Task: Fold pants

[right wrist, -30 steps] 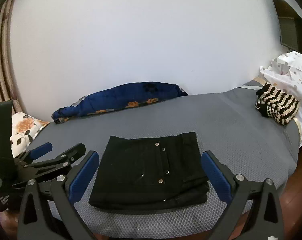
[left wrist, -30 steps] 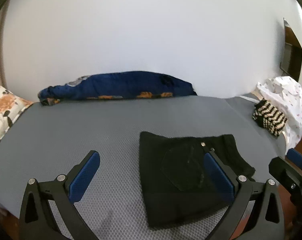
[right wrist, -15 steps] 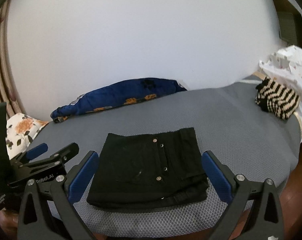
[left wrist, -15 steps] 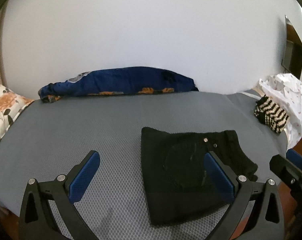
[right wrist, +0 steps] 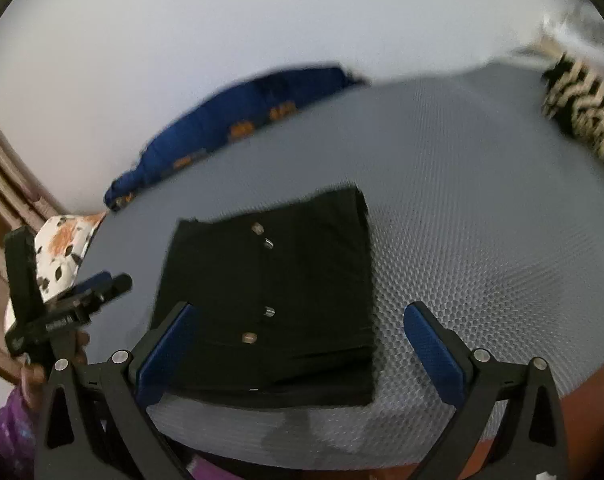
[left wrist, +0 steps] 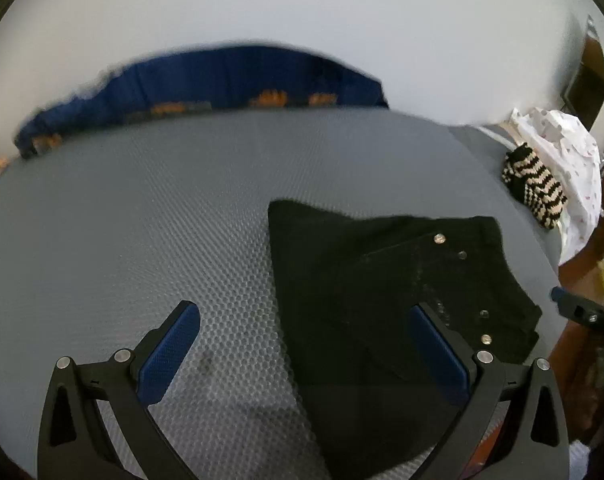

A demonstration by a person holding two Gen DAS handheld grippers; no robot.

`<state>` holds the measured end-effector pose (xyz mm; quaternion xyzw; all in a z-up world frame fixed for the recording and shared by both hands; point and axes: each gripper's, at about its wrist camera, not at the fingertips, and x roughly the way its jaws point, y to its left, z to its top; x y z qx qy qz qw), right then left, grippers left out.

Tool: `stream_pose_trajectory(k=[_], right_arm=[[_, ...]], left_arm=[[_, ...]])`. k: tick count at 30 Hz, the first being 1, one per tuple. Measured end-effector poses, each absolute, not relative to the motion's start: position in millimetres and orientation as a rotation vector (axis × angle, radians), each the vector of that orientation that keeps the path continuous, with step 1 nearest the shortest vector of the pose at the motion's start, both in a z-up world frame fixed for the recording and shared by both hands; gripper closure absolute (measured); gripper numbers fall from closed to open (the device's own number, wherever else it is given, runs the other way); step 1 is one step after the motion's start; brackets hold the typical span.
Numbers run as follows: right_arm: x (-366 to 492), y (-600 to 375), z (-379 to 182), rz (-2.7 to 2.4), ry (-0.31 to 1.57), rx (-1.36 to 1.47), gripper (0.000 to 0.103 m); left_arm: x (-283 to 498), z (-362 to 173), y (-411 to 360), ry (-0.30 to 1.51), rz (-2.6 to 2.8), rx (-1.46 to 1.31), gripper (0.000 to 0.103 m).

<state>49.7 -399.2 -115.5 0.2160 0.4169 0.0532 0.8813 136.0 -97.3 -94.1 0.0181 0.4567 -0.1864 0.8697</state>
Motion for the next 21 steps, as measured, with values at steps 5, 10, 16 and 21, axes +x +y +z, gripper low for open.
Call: stream_pose_trajectory(k=[5, 10, 16, 21], right_arm=[[74, -423, -152, 0.159, 0.947, 0.533, 0.000], [95, -437, -177, 0.239, 0.982, 0.638, 0.000], [116, -428, -194, 0.493, 1.002, 0.770, 0.000], [124, -424, -200, 0.508, 1.031, 0.750, 0.069]], left_arm=[[170, -129, -92, 1.137, -0.533, -0.107, 0.000], [183, -152, -100, 1.208, -0.649, -0.173, 0.000], [182, -154, -123, 1.189, -0.862, -0.108, 0.000], [185, -156, -112, 1.144, -0.892, -0.204, 0.034]])
